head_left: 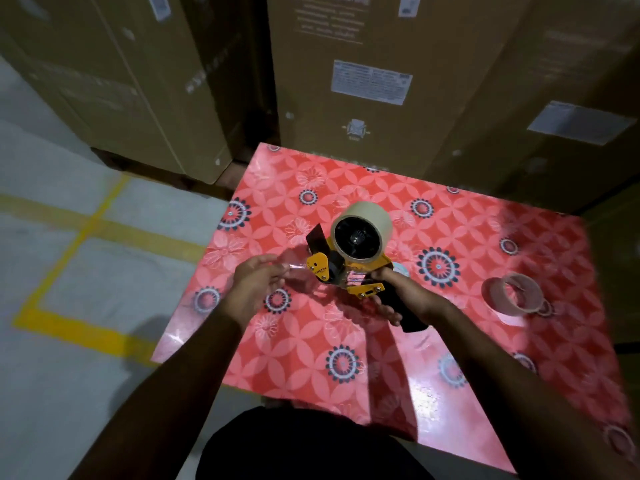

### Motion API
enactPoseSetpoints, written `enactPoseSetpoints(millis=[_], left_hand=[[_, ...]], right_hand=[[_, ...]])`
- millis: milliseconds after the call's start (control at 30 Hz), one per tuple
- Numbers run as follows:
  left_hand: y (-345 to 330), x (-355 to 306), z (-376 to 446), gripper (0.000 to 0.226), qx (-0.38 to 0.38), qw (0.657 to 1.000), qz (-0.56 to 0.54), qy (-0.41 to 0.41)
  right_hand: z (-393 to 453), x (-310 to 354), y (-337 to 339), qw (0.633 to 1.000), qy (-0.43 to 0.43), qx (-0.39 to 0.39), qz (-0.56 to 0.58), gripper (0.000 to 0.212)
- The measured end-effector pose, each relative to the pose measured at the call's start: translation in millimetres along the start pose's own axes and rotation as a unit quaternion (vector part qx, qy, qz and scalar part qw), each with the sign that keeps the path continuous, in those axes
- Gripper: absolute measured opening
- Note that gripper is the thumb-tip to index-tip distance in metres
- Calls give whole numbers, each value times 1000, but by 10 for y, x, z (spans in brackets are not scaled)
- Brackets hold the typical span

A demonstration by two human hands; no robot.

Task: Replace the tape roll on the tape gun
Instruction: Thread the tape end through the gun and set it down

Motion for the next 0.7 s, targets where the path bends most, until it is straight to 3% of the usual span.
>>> enactPoseSetpoints(millis=[200, 400, 467, 600, 700], left_hand=[[563, 5, 200, 35, -87, 989, 87, -79], [767, 20, 369, 35, -200, 963, 154, -98], [775, 16, 391, 30, -204, 954, 189, -108], [722, 39, 460, 36, -197, 937, 247, -152], [710, 98, 500, 32, -191, 908, 308, -212]], right_hand=[[511, 174, -476, 998, 25, 4, -58, 45], [683, 155, -621, 999, 13, 21, -46, 38], [678, 145, -599, 999, 6, 16, -29, 44], [665, 191, -630, 999, -5, 6, -37, 32], [728, 185, -663, 999, 1, 10, -31, 40]])
Point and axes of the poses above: each hand's wrist, its own z-axis towards the middle knuckle, its own y-axis out of the back of the hand, x = y × z, the point moved 1 cm from there along z, towards the middle knuckle, and after that the axes turned 14 degrees about z, right-handed, at the moved point
